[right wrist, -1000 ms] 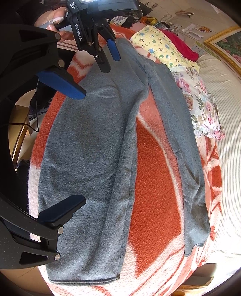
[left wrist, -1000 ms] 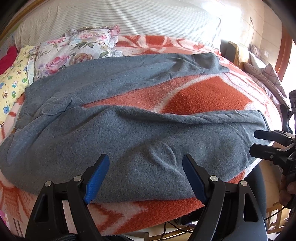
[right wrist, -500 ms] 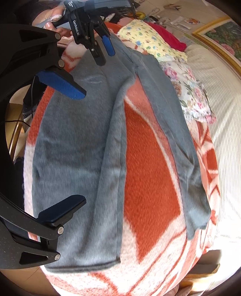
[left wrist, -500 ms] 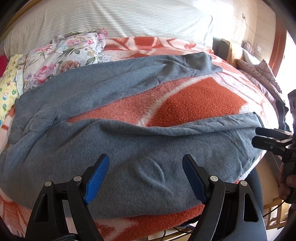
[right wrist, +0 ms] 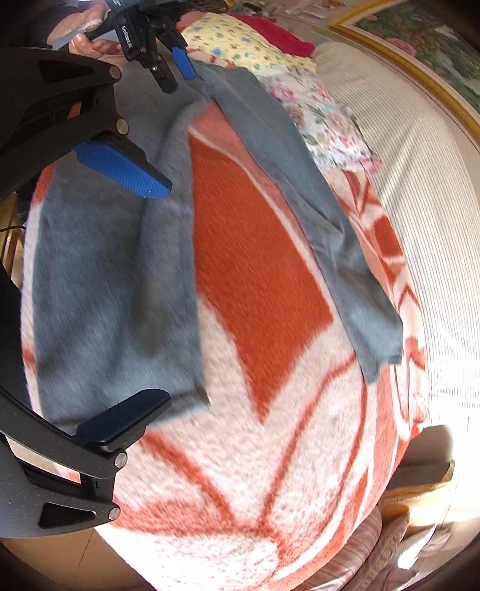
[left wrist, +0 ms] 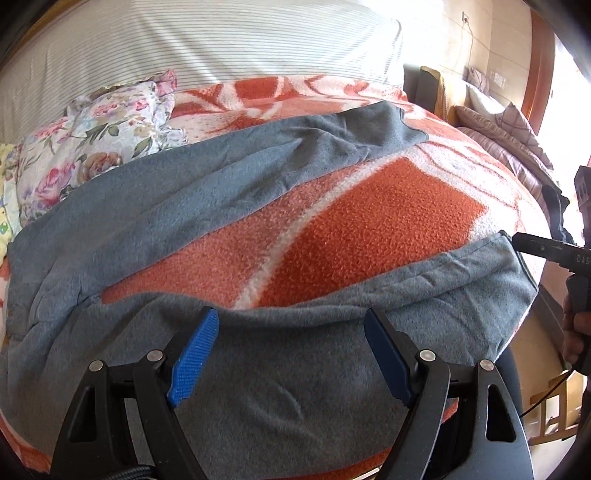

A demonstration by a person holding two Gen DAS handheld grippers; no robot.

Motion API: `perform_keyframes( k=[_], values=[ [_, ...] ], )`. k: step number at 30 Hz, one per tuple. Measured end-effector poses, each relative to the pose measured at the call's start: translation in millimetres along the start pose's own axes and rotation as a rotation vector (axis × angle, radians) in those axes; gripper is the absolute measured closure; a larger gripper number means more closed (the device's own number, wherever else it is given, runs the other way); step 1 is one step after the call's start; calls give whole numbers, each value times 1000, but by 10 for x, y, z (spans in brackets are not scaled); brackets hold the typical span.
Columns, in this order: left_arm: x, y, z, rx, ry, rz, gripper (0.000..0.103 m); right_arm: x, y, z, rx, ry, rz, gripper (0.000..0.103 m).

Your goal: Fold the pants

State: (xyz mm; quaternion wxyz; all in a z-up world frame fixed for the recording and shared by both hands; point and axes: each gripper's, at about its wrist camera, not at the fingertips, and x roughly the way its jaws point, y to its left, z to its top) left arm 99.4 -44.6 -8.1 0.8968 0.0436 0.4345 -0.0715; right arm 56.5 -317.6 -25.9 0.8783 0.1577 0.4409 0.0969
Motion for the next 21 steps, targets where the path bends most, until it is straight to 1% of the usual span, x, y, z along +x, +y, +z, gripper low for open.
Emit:
perform_keyframes(
  k=[4, 12, 15, 18, 21],
  values=[
    [82, -3, 118, 11, 7, 1, 21, 57, -90, 113, 16, -1, 4, 0],
    [242, 108, 396, 0, 17, -1, 21, 190, -66, 401, -12, -7, 7, 0],
    [302, 141, 492, 3, 20, 4, 21, 243, -78, 520, -19, -11, -5, 0],
    [376, 185, 583, 2, 25, 8, 21, 310, -126, 638, -8, -13, -9, 0],
    [466, 231, 681, 0, 31, 13, 21, 382, -201, 755, 18, -12, 9, 0]
  ],
)
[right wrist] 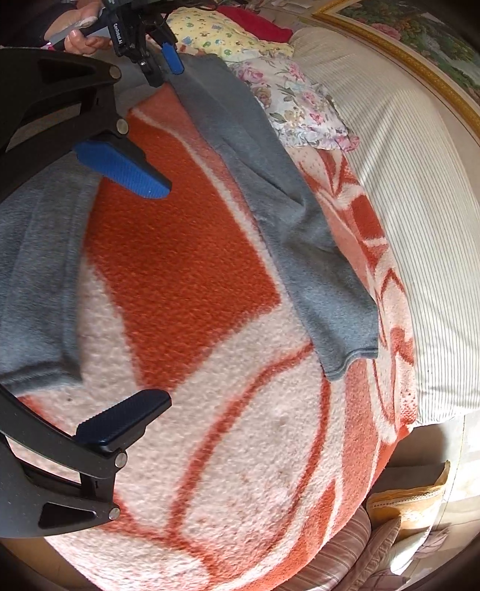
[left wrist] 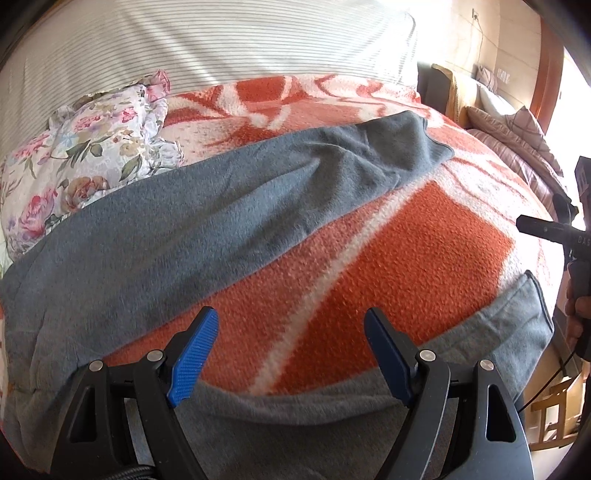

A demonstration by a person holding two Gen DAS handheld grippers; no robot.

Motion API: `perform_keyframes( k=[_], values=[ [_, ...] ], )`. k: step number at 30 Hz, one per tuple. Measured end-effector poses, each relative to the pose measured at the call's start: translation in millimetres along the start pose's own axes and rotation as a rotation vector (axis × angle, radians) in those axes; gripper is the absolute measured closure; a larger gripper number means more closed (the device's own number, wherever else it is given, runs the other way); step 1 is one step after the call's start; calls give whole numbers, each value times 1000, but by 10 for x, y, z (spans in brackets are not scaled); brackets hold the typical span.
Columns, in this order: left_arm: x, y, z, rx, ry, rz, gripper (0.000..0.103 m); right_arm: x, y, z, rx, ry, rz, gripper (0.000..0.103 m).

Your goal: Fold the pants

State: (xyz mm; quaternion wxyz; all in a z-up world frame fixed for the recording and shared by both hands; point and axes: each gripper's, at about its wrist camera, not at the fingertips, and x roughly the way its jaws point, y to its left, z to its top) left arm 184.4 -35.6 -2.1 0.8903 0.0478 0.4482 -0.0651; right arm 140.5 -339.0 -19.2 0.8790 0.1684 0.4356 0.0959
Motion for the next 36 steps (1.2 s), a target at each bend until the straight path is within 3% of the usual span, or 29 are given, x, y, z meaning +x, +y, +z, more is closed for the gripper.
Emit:
perform_keyframes(
  k=[4, 12, 18, 26, 31, 36],
  values=[
    [106, 60, 144, 4, 1, 11, 21, 97, -60, 141, 26, 9, 38, 0],
    [328, 156, 537, 29, -5, 6, 21, 292, -40, 511, -34, 14, 20, 0],
    [573, 210, 984, 61, -19, -40, 21, 511, -176, 1005, -49, 6, 55, 0],
    [1065, 223, 1644, 129, -25, -38, 21, 981, -613, 1695, 65, 12, 90, 0],
    [1451, 238, 1957, 159, 15, -72, 21, 1220, -737, 2020, 75, 1, 74, 0],
    [1801, 258, 2136, 177, 69, -115, 21, 1515, -747, 2234, 42, 44, 66, 0]
  ],
)
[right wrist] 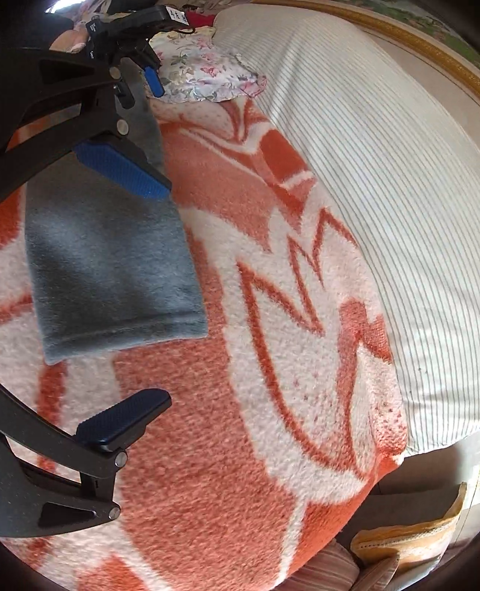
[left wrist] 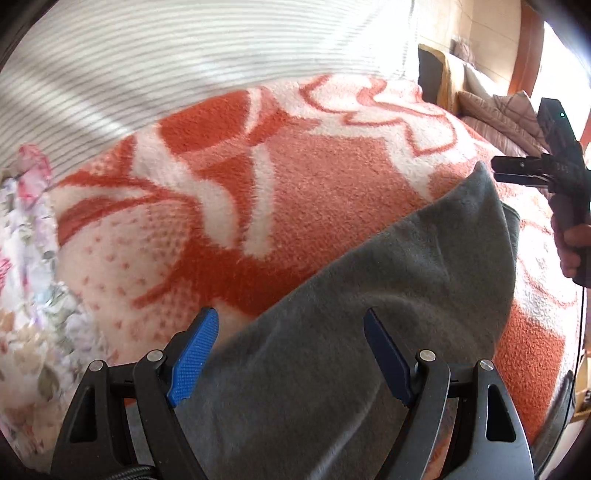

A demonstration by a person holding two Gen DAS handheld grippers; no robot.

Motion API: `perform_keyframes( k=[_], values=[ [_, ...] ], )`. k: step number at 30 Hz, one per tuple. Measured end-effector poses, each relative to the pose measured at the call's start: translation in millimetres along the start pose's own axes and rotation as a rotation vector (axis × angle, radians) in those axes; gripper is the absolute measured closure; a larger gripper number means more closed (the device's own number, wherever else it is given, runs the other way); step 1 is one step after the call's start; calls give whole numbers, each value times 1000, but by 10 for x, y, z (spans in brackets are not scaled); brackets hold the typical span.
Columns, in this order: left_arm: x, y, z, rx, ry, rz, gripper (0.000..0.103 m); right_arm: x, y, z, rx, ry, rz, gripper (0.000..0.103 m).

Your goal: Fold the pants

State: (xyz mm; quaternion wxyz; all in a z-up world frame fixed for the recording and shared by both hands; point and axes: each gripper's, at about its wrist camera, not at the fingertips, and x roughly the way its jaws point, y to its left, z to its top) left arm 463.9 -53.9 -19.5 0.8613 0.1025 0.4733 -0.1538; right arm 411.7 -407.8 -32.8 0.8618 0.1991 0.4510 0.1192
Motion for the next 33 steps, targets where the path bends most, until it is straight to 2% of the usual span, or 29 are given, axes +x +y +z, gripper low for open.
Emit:
perform_keyframes(
  k=[3, 4, 5, 6, 7, 8, 9, 10, 13, 20, 33],
  values=[
    [253, -12, 37, 30, 75, 19, 21, 201, 38, 32, -51, 43, -35, 1],
    [358, -14, 22, 35, 110, 38, 20, 266, 55, 24, -74, 57, -49, 4],
    [419, -1, 9, 30, 126, 32, 20, 321, 70, 16, -91, 71, -53, 17],
    [410, 22, 7, 15, 113, 11, 27, 354, 101, -8, -114, 76, -72, 26],
    [385, 40, 9, 4, 105, -22, 44, 341, 119, -20, -135, 64, -105, 42],
    [353, 44, 5, -4, 105, -55, 54, 317, 114, -21, -140, 56, -106, 58],
    [318, 39, -2, -5, 102, -71, 78, 274, 106, -30, -129, 49, -74, 67],
    [281, 21, -14, 1, 104, -79, 93, 226, 88, -44, -109, 44, -24, 78],
    [115, -85, -101, 41, 94, -72, 97, 45, 110, -127, -106, 8, -3, 80],
    [-619, -346, -545, 75, 12, -142, 97, -565, 114, -502, -22, -63, 114, 80],
    [-1703, -893, -1609, 61, -47, -207, 97, -1473, 241, -1622, -10, -77, 231, 80]
  ],
)
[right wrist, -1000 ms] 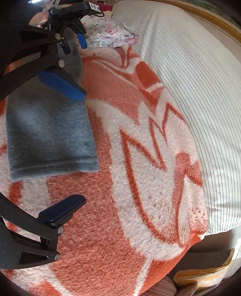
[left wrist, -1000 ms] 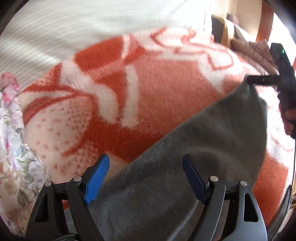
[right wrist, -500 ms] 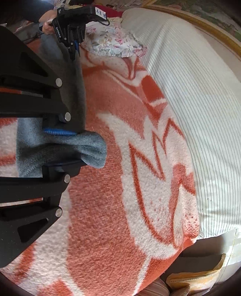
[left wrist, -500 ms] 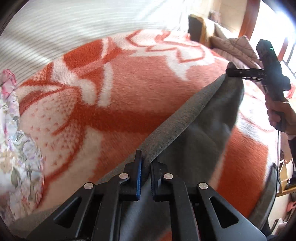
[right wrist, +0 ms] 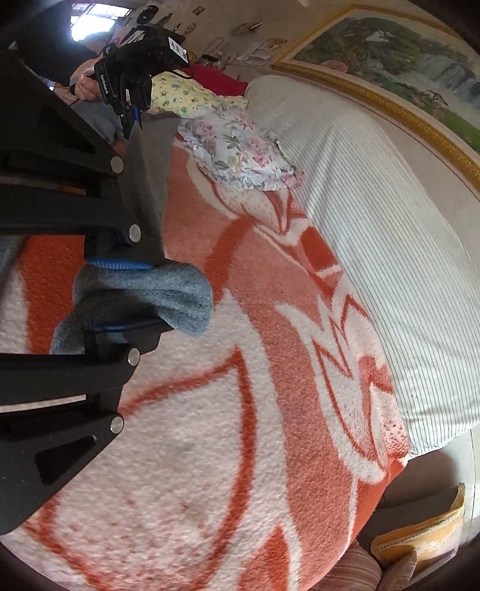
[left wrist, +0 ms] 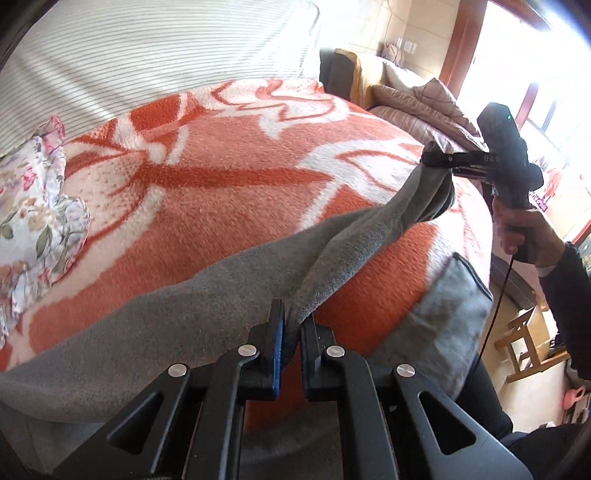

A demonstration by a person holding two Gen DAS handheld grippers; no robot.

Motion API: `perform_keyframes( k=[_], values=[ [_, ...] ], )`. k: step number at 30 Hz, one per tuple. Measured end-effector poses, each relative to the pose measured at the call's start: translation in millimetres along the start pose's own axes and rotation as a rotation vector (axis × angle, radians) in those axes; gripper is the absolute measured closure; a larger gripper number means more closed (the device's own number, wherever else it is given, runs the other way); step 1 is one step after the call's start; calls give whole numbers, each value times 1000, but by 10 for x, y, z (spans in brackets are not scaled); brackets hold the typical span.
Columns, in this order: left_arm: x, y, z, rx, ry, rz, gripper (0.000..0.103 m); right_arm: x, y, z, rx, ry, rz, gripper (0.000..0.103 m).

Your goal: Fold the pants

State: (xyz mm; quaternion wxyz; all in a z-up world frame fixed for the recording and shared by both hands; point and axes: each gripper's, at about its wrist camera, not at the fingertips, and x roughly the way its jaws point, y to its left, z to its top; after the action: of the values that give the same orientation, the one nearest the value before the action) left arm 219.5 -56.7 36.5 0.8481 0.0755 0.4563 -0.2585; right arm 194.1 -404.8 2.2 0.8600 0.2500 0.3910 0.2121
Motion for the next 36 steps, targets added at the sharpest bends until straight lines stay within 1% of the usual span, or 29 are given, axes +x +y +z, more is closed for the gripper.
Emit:
perform_keyframes(
  k=[4, 7, 10, 14, 18, 21, 26, 28, 31, 33, 36],
  values=[
    [-210, -168, -257, 4, -21, 5, 97, -203, 60, -391, -26, -11, 30, 80],
    [-324, -304, -437, 11, -35, 10, 97, -295, 55, -603, -37, -20, 55, 80],
    [-368, -410, -586, 4, -44, 14, 97, -340, 51, -734, -54, -33, 70, 80],
    [-427, -540, -827, -30, -60, 2, 97, -432, 47, -932, -77, -71, 96, 80],
    [-405, -655, -1031, -37, -55, 16, 97, -479, 26, -1123, -82, -77, 110, 79],
    [-355, -696, -1166, -54, -48, 17, 97, -499, 6, -1252, -82, -71, 117, 75],
    [-254, -709, -1371, -80, -28, 5, 97, -562, 0, -1489, -100, -53, 80, 71],
    [-205, -728, -1441, -84, -22, 10, 97, -583, -19, -1577, -100, -45, 60, 65],
    [-186, -770, -1492, -82, -19, 11, 97, -609, -48, -1663, -104, -48, 38, 65],
    [-235, -820, -1493, -67, -35, 8, 97, -643, -19, -1651, -126, -62, 20, 67],
    [-306, -893, -1498, -49, -61, -9, 96, -728, 81, -1610, -203, -91, -29, 68]
  ],
)
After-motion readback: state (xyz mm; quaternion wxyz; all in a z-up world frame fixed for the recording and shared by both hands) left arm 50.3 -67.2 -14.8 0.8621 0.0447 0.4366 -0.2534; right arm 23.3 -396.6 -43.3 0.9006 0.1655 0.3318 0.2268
